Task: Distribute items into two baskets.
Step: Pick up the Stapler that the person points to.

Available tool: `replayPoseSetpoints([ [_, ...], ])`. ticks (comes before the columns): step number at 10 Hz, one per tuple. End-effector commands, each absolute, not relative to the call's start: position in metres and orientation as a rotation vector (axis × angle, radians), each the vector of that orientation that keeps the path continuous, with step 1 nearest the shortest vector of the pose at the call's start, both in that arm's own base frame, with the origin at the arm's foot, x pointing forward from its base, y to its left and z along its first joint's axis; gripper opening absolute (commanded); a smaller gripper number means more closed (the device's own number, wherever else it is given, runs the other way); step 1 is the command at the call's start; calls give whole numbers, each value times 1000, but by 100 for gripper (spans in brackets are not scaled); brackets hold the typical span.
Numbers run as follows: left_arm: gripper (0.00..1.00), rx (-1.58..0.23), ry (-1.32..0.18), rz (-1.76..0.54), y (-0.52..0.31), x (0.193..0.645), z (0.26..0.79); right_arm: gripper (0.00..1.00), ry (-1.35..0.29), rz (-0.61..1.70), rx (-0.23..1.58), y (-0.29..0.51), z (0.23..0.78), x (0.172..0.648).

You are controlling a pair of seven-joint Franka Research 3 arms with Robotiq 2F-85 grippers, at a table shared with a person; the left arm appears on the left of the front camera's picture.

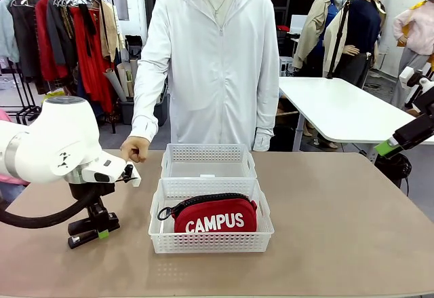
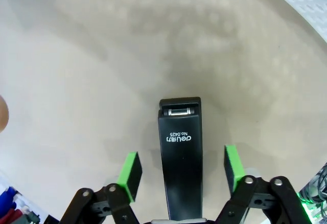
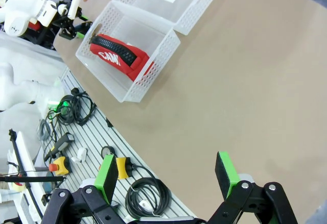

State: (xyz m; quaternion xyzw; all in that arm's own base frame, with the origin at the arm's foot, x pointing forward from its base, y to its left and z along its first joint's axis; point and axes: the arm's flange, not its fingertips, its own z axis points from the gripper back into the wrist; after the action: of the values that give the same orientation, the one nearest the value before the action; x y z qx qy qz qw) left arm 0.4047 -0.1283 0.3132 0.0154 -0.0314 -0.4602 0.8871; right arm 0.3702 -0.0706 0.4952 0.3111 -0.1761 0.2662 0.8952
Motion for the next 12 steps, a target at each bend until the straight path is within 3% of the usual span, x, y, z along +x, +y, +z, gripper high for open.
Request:
replayPoseSetpoints([
  [1, 63, 33, -84, -953, -122, 378, 302, 100, -371, 546, 655, -69, 496, 370],
  [3, 37, 30, -92, -948, -122, 378, 301, 100, -371, 546, 655, -69, 496, 370],
  [5, 1, 33, -85, -943, -122, 377, 302, 100, -371, 546, 655, -69, 496, 370],
  [6, 1, 31, -68, -959, -130, 405, 311, 100, -371, 546, 655, -69, 496, 370],
  [12, 1, 33, -74, -959, -131, 406, 314, 100, -371, 546, 655, -69, 496, 370],
])
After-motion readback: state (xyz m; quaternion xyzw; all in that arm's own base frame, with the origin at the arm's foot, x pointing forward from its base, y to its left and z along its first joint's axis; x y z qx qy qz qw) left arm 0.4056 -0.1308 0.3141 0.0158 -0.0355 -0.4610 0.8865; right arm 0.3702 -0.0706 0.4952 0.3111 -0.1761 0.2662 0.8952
